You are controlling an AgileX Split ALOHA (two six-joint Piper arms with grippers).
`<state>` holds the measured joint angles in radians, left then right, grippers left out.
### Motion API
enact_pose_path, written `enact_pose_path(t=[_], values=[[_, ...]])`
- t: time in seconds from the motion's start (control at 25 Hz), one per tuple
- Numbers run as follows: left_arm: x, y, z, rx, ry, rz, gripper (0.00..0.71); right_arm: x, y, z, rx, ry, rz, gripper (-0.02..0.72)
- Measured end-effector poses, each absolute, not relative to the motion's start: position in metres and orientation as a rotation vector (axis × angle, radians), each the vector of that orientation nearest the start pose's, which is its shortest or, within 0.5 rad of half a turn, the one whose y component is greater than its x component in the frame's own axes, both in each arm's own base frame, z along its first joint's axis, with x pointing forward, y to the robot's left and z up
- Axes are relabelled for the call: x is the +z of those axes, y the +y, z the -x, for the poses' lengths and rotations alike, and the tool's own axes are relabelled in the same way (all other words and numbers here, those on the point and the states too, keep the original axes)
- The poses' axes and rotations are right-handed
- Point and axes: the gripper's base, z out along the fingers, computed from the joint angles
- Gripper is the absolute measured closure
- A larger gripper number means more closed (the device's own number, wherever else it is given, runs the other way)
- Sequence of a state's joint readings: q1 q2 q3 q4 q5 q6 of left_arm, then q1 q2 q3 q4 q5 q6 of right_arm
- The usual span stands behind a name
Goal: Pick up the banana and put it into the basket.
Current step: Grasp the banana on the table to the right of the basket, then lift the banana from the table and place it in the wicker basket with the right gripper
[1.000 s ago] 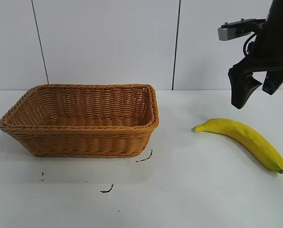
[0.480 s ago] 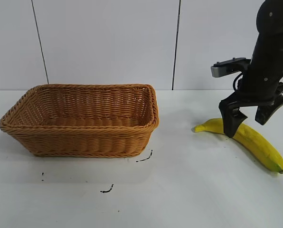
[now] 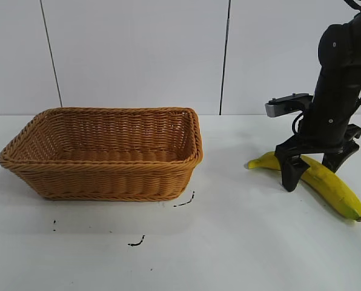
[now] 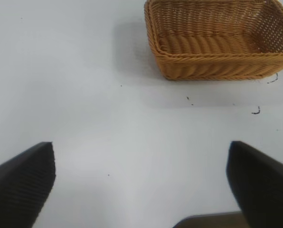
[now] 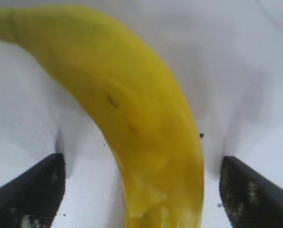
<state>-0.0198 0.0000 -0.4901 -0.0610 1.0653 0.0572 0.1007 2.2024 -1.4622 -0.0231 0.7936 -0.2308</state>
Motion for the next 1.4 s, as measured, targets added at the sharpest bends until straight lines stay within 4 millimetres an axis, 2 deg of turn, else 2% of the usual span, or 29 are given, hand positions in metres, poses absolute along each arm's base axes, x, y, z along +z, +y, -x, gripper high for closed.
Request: enact_pose_path(t=[0.12,0.2,0.32,0.56,0.8,1.16,1.28,1.4], values=[[0.274,-0.005,0.004,-0.05,2.056,-0.082,0.015,0.105,0.041,-0.42,-0.044,2.972,0.525,0.39],[0.274,-0.005,0.004,-0.05,2.056,-0.082,0.015,0.113,0.04,-0.42,-0.047,2.961,0.524,0.39],[0.274,-0.005,0.004,-0.05,2.056,-0.082,0.015,0.143,0.041,-0.424,-0.053,2.93,0.516,0.39],[0.274,-0.005,0.004,-0.05,2.056,-0.082,0.015,0.22,0.043,-0.434,-0.032,2.9,0.49,0.39],[0.274,-0.005,0.004,-0.05,2.056,-0.082,0.015,0.264,0.045,-0.444,-0.026,2.827,0.473,0.39],[0.274,-0.005,0.004,-0.05,2.056,-0.082,0.015,0.287,0.049,-0.448,0.0,2.749,0.506,0.39],[0.274,-0.005,0.004,-0.05,2.056,-0.082,0.015,0.287,0.061,-0.447,-0.002,2.735,0.563,0.39],[0.274,-0.005,0.004,-0.05,2.056,-0.082,0.015,0.283,0.087,-0.445,0.002,2.721,0.669,0.39]])
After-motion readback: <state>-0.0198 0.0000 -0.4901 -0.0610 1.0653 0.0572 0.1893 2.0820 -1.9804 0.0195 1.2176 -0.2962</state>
